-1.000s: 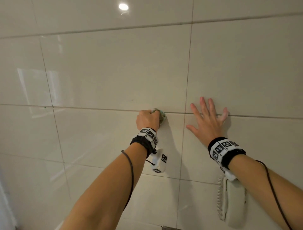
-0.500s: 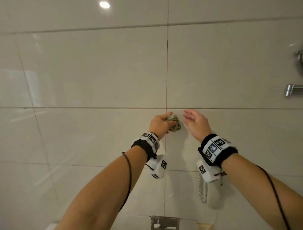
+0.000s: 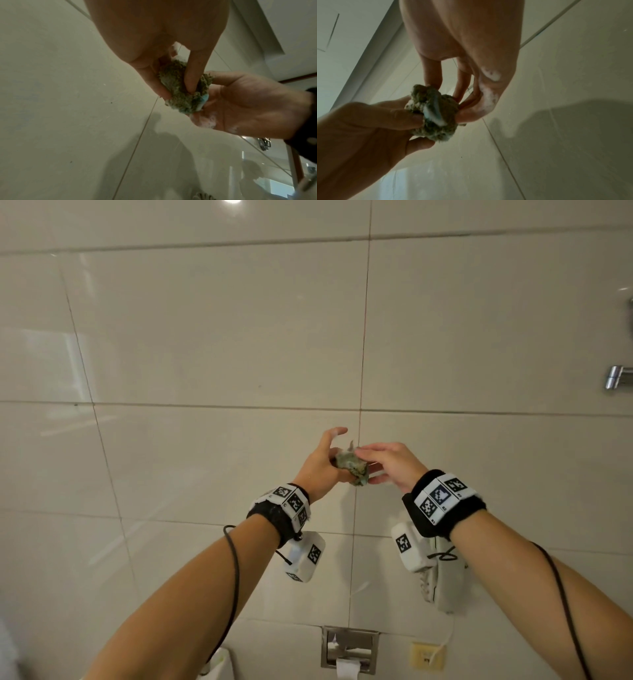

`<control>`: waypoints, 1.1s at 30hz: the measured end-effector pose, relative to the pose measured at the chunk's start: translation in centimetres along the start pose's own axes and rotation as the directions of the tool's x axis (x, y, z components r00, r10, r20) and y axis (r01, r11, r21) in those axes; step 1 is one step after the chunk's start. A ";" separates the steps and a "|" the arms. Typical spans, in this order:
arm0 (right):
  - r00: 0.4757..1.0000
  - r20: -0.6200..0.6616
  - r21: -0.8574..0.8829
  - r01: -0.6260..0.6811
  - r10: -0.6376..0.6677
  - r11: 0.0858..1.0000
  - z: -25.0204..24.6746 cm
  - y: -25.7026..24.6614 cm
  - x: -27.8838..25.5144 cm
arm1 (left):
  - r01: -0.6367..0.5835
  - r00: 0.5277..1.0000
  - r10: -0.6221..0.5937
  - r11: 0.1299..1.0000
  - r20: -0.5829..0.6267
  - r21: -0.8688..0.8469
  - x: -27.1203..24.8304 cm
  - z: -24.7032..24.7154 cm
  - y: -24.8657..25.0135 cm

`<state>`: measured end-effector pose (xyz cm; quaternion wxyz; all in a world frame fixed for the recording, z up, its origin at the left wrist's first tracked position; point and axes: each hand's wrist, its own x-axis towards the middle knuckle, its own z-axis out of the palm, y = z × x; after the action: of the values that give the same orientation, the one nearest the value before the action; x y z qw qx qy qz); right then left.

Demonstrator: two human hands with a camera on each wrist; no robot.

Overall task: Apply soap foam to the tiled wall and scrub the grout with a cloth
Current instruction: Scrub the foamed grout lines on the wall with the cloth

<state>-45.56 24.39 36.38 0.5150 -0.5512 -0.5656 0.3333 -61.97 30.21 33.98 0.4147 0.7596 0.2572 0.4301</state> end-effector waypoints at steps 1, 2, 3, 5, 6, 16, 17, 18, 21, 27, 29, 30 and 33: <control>1.000 0.004 0.036 -0.012 0.012 0.999 0.1 0.1 -0.1 | -0.005 1.000 0.005 1.000 -0.004 0.002 -0.3 -0.2 -0.1; 1.000 -0.002 0.063 -0.016 0.016 0.998 0.2 0.3 -0.2 | -0.010 1.000 0.010 1.000 -0.014 0.007 -0.7 -0.3 -0.1; 1.000 -0.017 0.079 -0.009 0.011 0.997 0.4 0.4 -0.3 | -0.013 1.000 0.013 1.000 -0.028 0.017 -0.9 -0.4 -0.2; 0.998 -0.062 0.082 0.017 -0.012 0.996 0.7 0.6 -0.5 | -0.012 0.998 0.014 1.000 -0.060 0.026 -1.2 -0.5 -0.3; 0.996 -0.086 0.075 0.035 -0.028 0.997 0.9 0.7 -0.6 | -0.013 0.997 0.015 1.000 -0.079 0.028 -1.2 -0.5 -0.5; 0.965 -0.261 0.088 0.012 0.012 0.996 2.5 0.3 -0.6 | 0.029 0.998 -0.025 0.996 -0.050 0.082 -1.3 -0.5 -0.5; 0.971 -0.238 0.118 -0.004 0.033 0.993 2.7 0.3 -0.7 | 0.035 0.998 -0.030 0.996 -0.064 0.081 -1.3 -0.5 -0.4; 0.978 -0.200 0.158 -0.021 0.053 0.987 2.8 0.3 -0.8 | 0.031 0.996 -0.024 0.995 -0.084 0.090 -1.3 -0.5 -0.3; 0.994 -0.050 0.276 -0.084 0.102 0.958 2.6 0.5 -1.2 | -0.002 0.989 0.021 0.992 -0.147 0.127 -0.9 -0.2 -0.3; 0.975 -0.197 0.330 -0.036 0.106 0.943 0.7 1.1 -0.8 | -0.021 0.997 0.036 0.973 -0.063 0.231 0.2 0.3 -0.7; 0.939 -0.330 0.305 0.008 0.098 0.952 -1.0 1.6 -0.6 | -0.014 0.997 0.035 0.948 -0.062 0.317 0.7 -0.1 -1.0; 0.908 -0.408 0.284 0.029 0.093 0.958 -2.0 1.9 -0.4 | -0.010 0.996 0.040 0.932 -0.077 0.361 1.0 -0.4 -1.3; 0.763 -0.647 0.076 0.057 0.006 0.995 -5.1 2.8 -0.2 | 0.025 0.992 0.039 0.872 -0.120 0.490 2.1 -0.8 -1.7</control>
<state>-39.95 23.72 34.97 0.7073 -0.6004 -0.3453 0.1416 -61.66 32.94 33.69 0.1899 0.8120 0.3806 0.3997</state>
